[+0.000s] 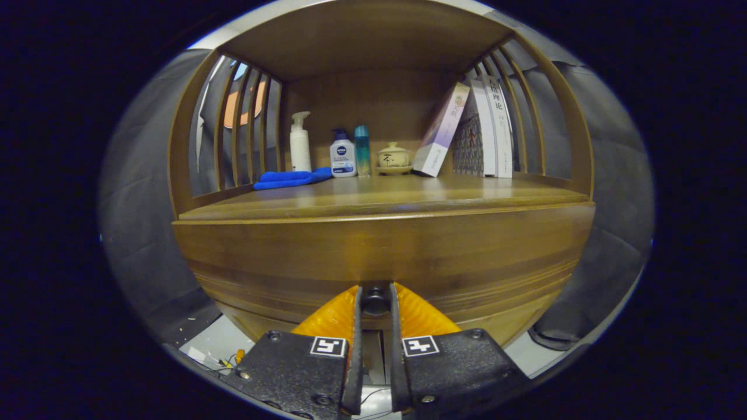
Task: Pull open the drawer, take out the items inside it, and place them on the countertop above the cabinet.
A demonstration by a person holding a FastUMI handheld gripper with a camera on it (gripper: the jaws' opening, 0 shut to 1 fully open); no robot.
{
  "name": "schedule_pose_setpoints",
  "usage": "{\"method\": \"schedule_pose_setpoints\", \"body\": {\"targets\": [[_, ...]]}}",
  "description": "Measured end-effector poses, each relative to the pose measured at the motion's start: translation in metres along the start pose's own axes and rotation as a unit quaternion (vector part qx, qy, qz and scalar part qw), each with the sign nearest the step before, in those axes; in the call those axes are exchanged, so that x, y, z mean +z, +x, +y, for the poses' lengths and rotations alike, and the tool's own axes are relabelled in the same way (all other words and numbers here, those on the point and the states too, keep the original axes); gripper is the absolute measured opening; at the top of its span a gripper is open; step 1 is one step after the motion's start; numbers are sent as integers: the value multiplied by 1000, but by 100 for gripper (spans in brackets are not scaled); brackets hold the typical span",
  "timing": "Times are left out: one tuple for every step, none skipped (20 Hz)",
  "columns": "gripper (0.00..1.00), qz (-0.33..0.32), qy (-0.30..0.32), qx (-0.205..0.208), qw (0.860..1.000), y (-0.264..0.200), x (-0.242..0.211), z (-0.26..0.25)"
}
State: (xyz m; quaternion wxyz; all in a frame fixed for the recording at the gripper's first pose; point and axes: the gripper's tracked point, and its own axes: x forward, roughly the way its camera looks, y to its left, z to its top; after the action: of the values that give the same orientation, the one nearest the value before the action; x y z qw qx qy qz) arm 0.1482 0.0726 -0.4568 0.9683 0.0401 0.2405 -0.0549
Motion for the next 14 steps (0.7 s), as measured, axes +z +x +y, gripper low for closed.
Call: {"method": "schedule_pose_setpoints", "body": {"targets": [[22,3,-2,-4,1000,0,-1,0],[22,5,-2,-7,1000,-1,-1,-1],[21,6,0,-10,1000,-3,-1,-1],[21,7,2,-11,1000,-5,-1,-1],[21,8,5,-11,1000,-9,-3,0],[21,8,7,-11,1000,-17,-6,0],[21,8,8,-10,1000,-27,-9,0],[21,8,8,-11,1000,-33,-11,-2],[21,9,6,-11,1000,-36,-12,-3],[21,9,6,-11,1000,-41,-13,-4],[21,9,7,-11,1000,-46,-15,-3],[21,9,7,-10,1000,-52,-17,-3],[21,8,6,-8,1000,-58,-19,-3],[21,8,3,-6,1000,-63,-21,-3]]}}
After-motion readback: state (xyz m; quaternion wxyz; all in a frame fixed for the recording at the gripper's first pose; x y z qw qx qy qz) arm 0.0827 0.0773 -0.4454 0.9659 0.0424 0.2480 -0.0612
